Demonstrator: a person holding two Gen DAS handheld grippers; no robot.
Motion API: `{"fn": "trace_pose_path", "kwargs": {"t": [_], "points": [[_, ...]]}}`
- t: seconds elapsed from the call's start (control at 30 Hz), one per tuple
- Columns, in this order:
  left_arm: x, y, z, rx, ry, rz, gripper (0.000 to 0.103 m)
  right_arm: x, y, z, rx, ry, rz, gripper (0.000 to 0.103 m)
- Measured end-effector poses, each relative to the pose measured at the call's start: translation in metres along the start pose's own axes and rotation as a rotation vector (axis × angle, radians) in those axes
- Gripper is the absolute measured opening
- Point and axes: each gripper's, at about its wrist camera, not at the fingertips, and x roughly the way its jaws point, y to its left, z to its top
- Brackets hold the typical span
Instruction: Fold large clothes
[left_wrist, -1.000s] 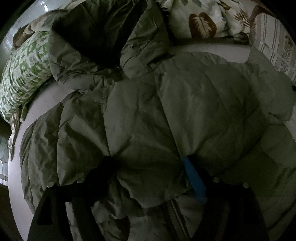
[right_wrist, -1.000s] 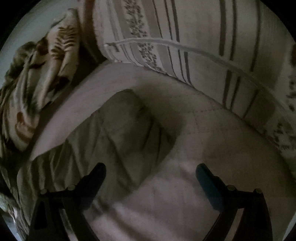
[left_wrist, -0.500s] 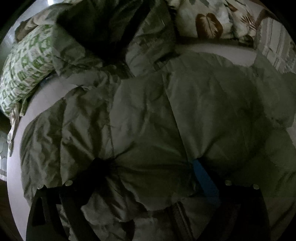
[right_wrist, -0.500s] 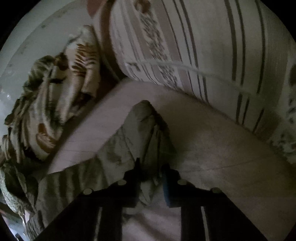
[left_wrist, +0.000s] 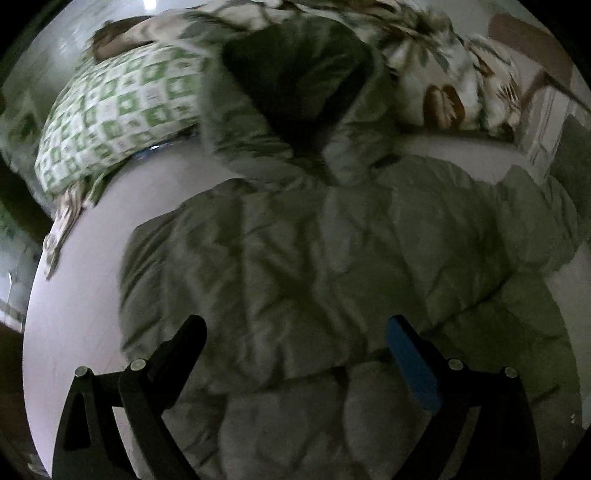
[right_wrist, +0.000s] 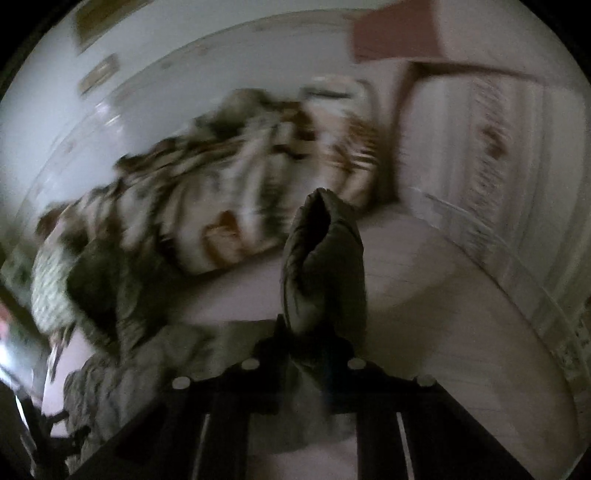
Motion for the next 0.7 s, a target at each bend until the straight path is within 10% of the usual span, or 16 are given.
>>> {"fn": "trace_pose_path", "kwargs": {"t": [0.7], "points": [[-0.039, 0.117, -0.052, -0.193, -0.011, 0.017, 0.098, 0.044, 0.341, -0.111, -0.331, 0.198, 0.391, 0.015]]}}
